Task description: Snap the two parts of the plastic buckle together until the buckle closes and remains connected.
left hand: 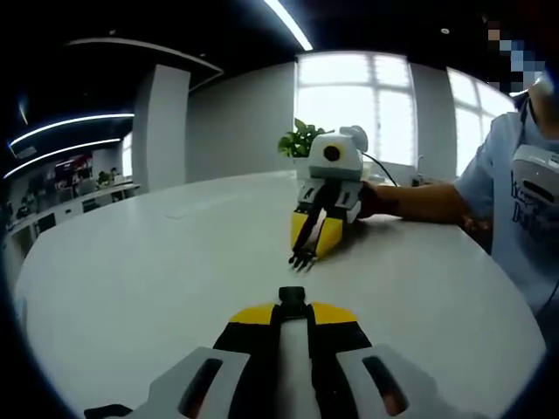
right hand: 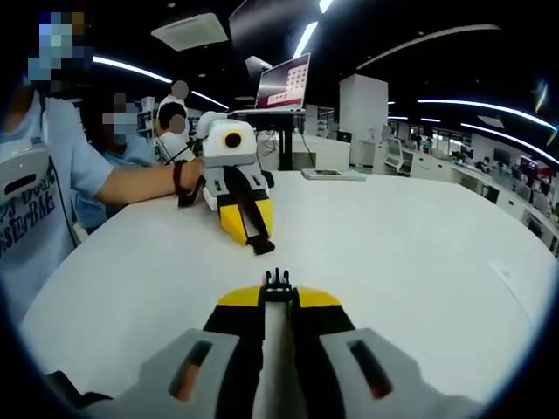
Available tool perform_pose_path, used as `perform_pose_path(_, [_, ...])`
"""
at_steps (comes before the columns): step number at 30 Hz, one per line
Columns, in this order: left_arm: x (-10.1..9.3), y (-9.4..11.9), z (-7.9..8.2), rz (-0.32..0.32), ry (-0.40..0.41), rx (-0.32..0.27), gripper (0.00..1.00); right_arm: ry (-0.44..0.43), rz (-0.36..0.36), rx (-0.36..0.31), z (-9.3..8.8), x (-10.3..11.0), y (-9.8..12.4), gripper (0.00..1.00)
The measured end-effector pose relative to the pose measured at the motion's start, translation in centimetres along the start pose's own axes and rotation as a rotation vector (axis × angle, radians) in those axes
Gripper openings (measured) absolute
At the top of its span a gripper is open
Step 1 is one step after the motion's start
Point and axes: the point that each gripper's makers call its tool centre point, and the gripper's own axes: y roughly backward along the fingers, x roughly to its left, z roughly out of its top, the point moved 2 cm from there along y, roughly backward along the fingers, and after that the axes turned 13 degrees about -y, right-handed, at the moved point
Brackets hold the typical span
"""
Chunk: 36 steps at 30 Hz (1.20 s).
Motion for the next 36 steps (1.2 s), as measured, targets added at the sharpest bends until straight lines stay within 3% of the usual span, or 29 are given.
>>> perform_pose_path(21, [-0.1, -0.2, -0.2, -0.001, -0.005, -0.005, 0.12, 0.01, -0.053, -0.01, -0.2, -0.6, -1.0, 0.11])
perform_pose_path(36, [-0.6, -0.2, -0.2, -0.021, -0.014, -0.009, 0.12, 0.045, 0.0, -0.007, -0.2, 1.0, -1.4, 0.11])
